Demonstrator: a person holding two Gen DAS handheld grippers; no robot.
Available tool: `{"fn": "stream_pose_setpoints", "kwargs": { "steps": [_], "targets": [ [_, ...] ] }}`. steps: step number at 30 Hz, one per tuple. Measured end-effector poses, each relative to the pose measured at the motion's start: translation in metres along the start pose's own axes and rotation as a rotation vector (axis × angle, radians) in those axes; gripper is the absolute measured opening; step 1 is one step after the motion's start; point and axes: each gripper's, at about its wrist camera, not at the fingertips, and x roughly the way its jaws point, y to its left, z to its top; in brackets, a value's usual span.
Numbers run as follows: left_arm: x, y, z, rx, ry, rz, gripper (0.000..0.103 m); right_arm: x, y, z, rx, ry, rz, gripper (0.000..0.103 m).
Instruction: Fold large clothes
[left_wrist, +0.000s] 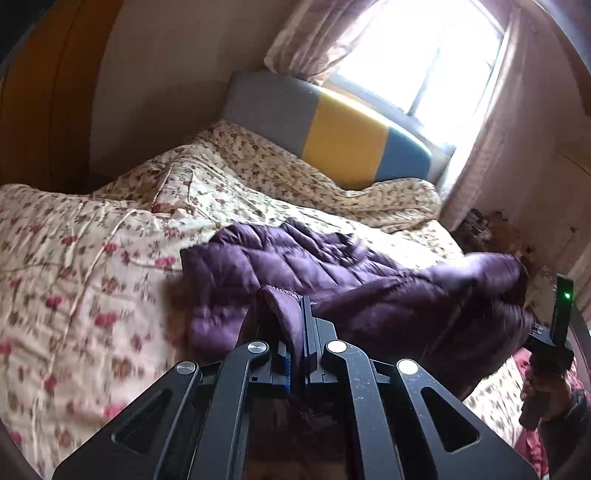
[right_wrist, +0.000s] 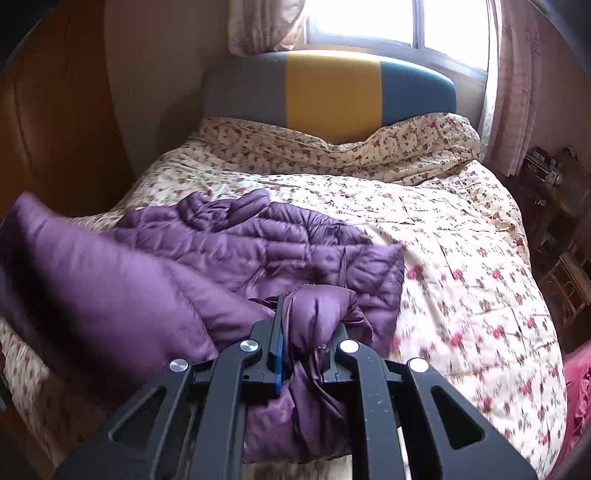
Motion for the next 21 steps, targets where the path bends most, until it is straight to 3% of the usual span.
{"fn": "stream_pose_setpoints", "kwargs": {
  "steps": [5,10,11,12,14,16,17,18,21],
  "targets": [
    [0.052,0.016,0.022,-0.027,0.045,0.074,0.004,0.046,-0.005,0.020,0.007,0.042,-0.046,0.014],
    [0.093,0.038,0.034,-0.097,0.107,0.117,0.006,0.078,-0.012,0.032,0.049,0.060,-0.077,0.035],
    [0.098,0.040,0.036,-0.110,0.122,0.112,0.009,0.084,-0.014,0.035,0.065,0.064,-0.074,0.044],
    [0.104,0.045,0.038,-0.140,0.150,0.111,0.016,0.088,-0.016,0.038,0.086,0.070,-0.062,0.057],
    [0.108,0.054,0.043,-0.191,0.160,0.082,0.025,0.089,-0.018,0.043,0.113,0.066,-0.045,0.070],
    [0.104,0.060,0.049,-0.222,0.141,0.065,0.047,0.083,-0.022,0.049,0.150,0.048,-0.005,0.083],
    [0.099,0.064,0.052,-0.241,0.115,0.064,0.069,0.079,-0.023,0.052,0.162,0.038,0.006,0.090],
    [0.093,0.068,0.054,-0.254,0.086,0.086,0.082,0.074,-0.023,0.057,0.172,0.025,0.017,0.095],
    [0.077,0.079,0.062,-0.273,0.036,0.103,0.083,0.048,-0.028,0.068,0.187,-0.034,0.047,0.101]
  ]
}}
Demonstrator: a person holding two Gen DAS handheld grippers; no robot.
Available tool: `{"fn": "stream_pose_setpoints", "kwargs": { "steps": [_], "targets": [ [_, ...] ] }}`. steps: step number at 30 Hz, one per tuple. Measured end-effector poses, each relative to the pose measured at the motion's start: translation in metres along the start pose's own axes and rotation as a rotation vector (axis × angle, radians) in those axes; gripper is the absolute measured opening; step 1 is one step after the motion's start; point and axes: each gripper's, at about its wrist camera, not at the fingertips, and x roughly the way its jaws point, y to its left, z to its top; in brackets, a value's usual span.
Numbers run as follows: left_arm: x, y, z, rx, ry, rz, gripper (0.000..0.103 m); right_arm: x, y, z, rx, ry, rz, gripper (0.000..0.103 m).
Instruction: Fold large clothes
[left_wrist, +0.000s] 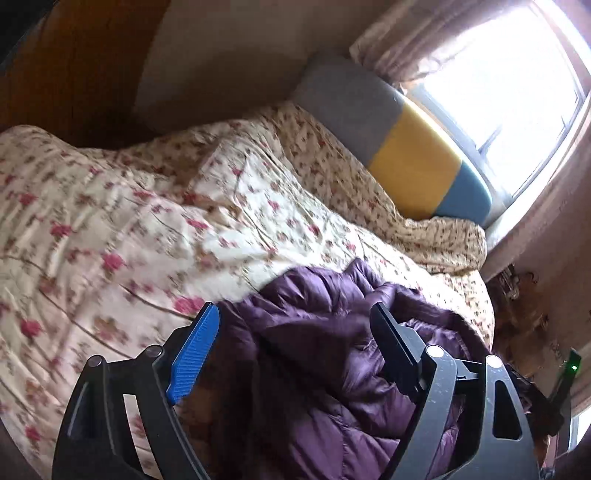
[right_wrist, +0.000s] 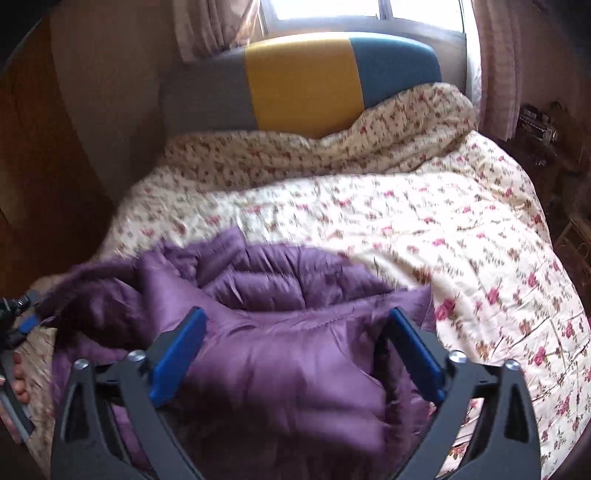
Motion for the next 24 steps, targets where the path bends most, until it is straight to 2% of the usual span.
{"fn": "stream_pose_setpoints", "kwargs": {
  "steps": [2,5,11,13,14,15,16,18,19,20,21,24],
  "targets": [
    [-0.010,0.010,-0.003,-0.012,-0.002,-0.013,0.084,-0.019,-0.007,0.003,0.023,-0.033,0.028,0.101],
    [-0.014,0.020,-0.022,0.004,0.035,-0.036,0.084,-0.030,-0.023,-0.008,0.043,-0.024,0.017,0.101],
    [-0.008,0.042,-0.077,-0.042,0.155,-0.171,0.084,-0.004,-0.065,-0.072,0.120,0.115,-0.028,0.101],
    [-0.002,0.042,-0.093,-0.062,0.184,-0.184,0.084,0.011,-0.070,-0.091,0.150,0.163,-0.027,0.101],
    [0.001,0.041,-0.099,-0.077,0.195,-0.197,0.079,0.017,-0.071,-0.097,0.163,0.183,-0.011,0.097],
    [0.003,0.040,-0.102,-0.087,0.203,-0.204,0.067,0.024,-0.072,-0.103,0.183,0.207,0.022,0.083],
    [0.005,0.039,-0.104,-0.095,0.211,-0.210,0.062,0.027,-0.072,-0.106,0.199,0.218,0.046,0.075],
    [0.006,0.038,-0.109,-0.111,0.211,-0.235,0.033,0.023,-0.065,-0.106,0.187,0.208,0.057,0.043],
    [0.004,0.037,-0.110,-0.108,0.208,-0.239,0.028,0.018,-0.061,-0.104,0.166,0.201,0.055,0.035],
    [0.000,0.035,-0.111,-0.100,0.202,-0.238,0.021,0.013,-0.058,-0.103,0.149,0.197,0.057,0.022],
    [-0.004,0.034,-0.112,-0.097,0.199,-0.242,0.017,0.007,-0.054,-0.102,0.121,0.192,0.054,0.016],
    [-0.020,0.034,-0.115,-0.078,0.194,-0.250,0.013,-0.014,-0.042,-0.105,0.033,0.180,0.025,0.012]
  ]
}}
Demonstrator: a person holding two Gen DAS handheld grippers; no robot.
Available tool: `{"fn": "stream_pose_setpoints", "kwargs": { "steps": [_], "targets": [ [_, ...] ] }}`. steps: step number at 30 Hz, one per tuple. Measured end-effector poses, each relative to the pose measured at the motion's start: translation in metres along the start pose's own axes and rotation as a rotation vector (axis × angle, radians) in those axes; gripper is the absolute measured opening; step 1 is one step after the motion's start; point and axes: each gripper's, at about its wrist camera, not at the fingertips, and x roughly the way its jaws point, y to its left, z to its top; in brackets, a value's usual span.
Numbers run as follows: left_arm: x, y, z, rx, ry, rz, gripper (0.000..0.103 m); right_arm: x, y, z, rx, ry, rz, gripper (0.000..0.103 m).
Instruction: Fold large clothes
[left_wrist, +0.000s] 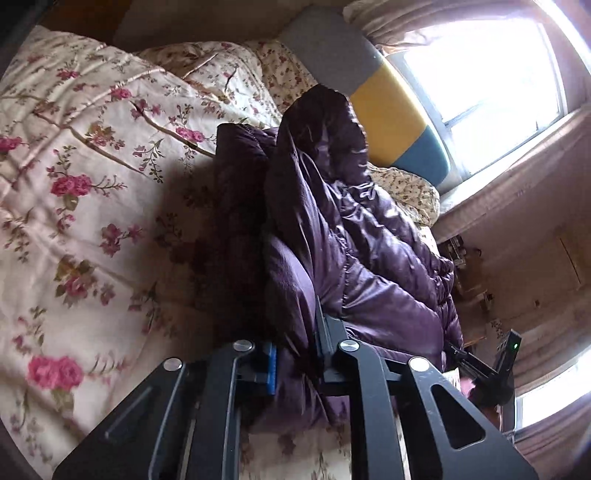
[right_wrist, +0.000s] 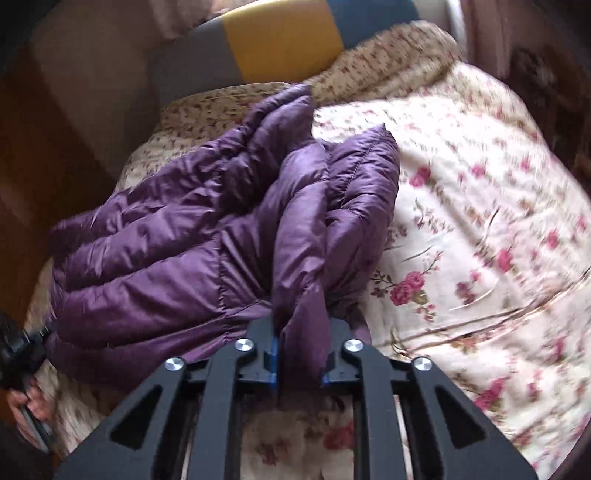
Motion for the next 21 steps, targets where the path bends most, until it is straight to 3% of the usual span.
{"fn": "stream_pose_setpoints", "kwargs": {
  "steps": [6,13,21],
  "targets": [
    [-0.042,-0.005,-0.040,0.055,0.036,0.018,0.013,-0.039,0.010,-0.042,-0.064,0.021,-0.030,0.011],
    [-0.098,-0.008,-0.119,0.113,0.062,0.033,0.013,-0.090,0.019,-0.125,-0.108,0.021,-0.137,0.012],
    [-0.141,-0.007,-0.188,0.107,0.069,0.051,0.015,-0.124,0.027,-0.194,-0.116,0.026,-0.226,0.013]
  ]
}}
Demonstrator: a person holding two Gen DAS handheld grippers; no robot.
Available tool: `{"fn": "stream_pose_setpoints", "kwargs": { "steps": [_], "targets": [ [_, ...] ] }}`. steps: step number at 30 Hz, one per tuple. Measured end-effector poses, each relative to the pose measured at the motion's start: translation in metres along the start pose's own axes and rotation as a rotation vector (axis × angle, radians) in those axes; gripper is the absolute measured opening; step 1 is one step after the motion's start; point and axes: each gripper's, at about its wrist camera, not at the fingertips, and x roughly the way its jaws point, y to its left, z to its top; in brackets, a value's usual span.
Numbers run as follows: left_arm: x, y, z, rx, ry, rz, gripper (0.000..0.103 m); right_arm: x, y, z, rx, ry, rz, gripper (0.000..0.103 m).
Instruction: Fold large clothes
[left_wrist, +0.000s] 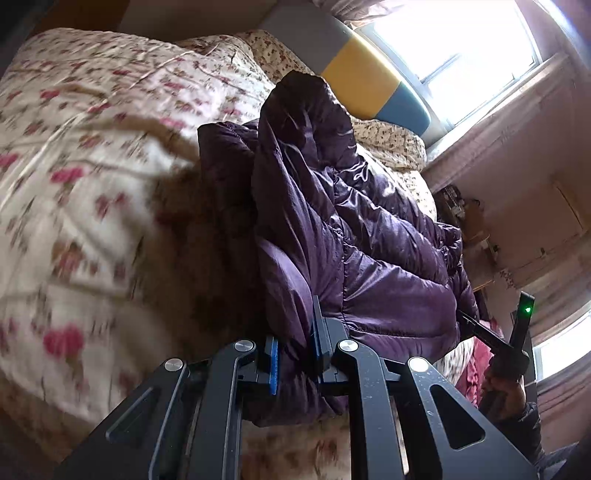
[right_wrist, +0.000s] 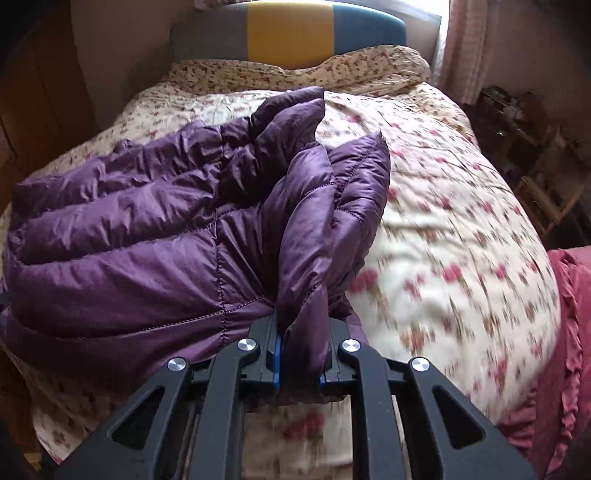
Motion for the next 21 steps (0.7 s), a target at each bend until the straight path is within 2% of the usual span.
{"fn": "stream_pose_setpoints", "kwargs": {
  "steps": [1,2,4,5,6,8,9,12,19,20,21],
  "targets": [
    [-0.003,-0.001,-0.002,-0.005,0.000,0.010,0.017,-0.002,0.000,0.000,0.006,0.001,-0.001,0.014],
    [-0.007,-0.002,-0.004,-0.005,-0.006,0.029,0.022,-0.004,-0.001,-0.004,0.012,0.005,0.002,0.017],
    [-0.016,-0.003,-0.002,0.001,-0.038,0.049,0.046,-0.010,-0.006,-0.006,0.033,0.004,0.007,0.029],
    [-0.020,-0.002,0.003,-0.005,-0.059,0.043,0.061,-0.012,-0.008,-0.004,0.044,0.001,0.019,0.045],
    [-0.025,-0.001,0.010,-0.014,-0.089,0.046,0.063,-0.018,-0.011,-0.002,0.060,-0.013,0.032,0.053],
    [-0.028,0.000,0.028,-0.011,-0.120,0.042,0.063,-0.027,-0.015,0.004,0.070,-0.046,0.030,0.056],
    [-0.030,-0.001,0.034,-0.015,-0.138,0.048,0.063,-0.030,-0.018,0.009,0.084,-0.058,0.041,0.061],
    [-0.025,-0.001,0.055,-0.040,-0.154,0.034,0.063,-0.029,-0.026,0.033,0.141,-0.087,0.069,0.067],
    [0.016,-0.003,0.099,-0.119,-0.116,0.049,0.063,0.024,-0.024,0.100,0.210,-0.063,0.079,0.068],
    [0.026,-0.003,0.105,-0.128,-0.096,0.058,0.062,0.034,-0.024,0.109,0.221,-0.054,0.086,0.068],
    [0.029,-0.005,0.106,-0.135,-0.091,0.071,0.056,0.042,-0.024,0.115,0.235,-0.041,0.099,0.068]
  ]
}}
